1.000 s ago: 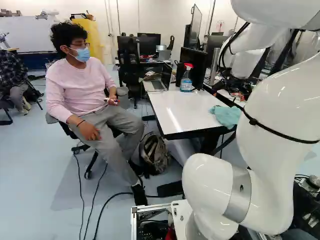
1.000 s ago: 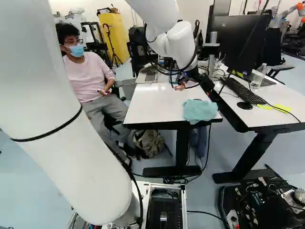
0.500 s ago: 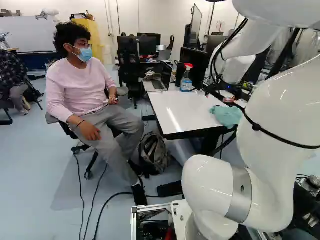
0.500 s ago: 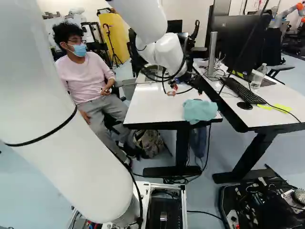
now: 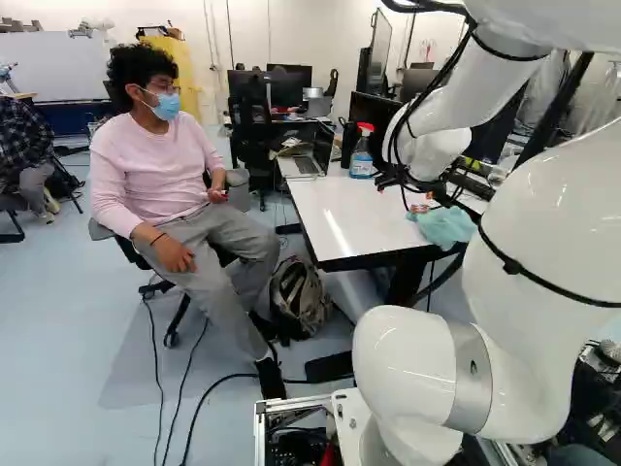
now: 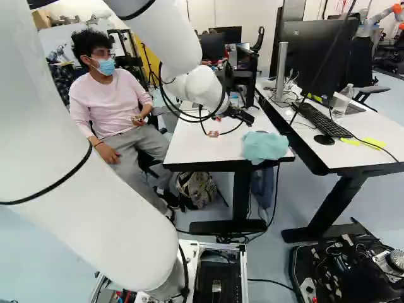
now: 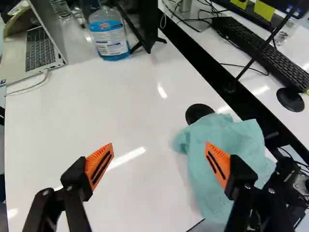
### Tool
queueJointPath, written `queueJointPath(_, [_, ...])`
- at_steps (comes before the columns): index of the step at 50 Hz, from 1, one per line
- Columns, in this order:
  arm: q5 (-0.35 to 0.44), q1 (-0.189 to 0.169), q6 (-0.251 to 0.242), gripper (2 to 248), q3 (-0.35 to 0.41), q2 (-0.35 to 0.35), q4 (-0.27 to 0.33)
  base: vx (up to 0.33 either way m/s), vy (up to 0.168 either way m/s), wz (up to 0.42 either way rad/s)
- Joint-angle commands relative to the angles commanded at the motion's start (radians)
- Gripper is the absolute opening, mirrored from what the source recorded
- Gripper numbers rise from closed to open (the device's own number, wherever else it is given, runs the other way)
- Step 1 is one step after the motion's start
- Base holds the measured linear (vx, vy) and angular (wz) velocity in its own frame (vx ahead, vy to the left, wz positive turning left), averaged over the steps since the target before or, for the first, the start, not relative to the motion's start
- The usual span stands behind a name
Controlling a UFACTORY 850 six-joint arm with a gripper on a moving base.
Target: Clean the table with the green towel
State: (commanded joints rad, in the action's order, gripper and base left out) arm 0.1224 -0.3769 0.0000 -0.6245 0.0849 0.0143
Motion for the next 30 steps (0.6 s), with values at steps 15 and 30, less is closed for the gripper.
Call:
queueJointPath(15, [0.173,0.087,0.0,247,0.124,0.045,-0.003,0.0,0.0,0.0])
queueJointPath(30, [0.331,0.166,0.0,247,0.237,0.086,-0.006,0.0,0.0,0.0])
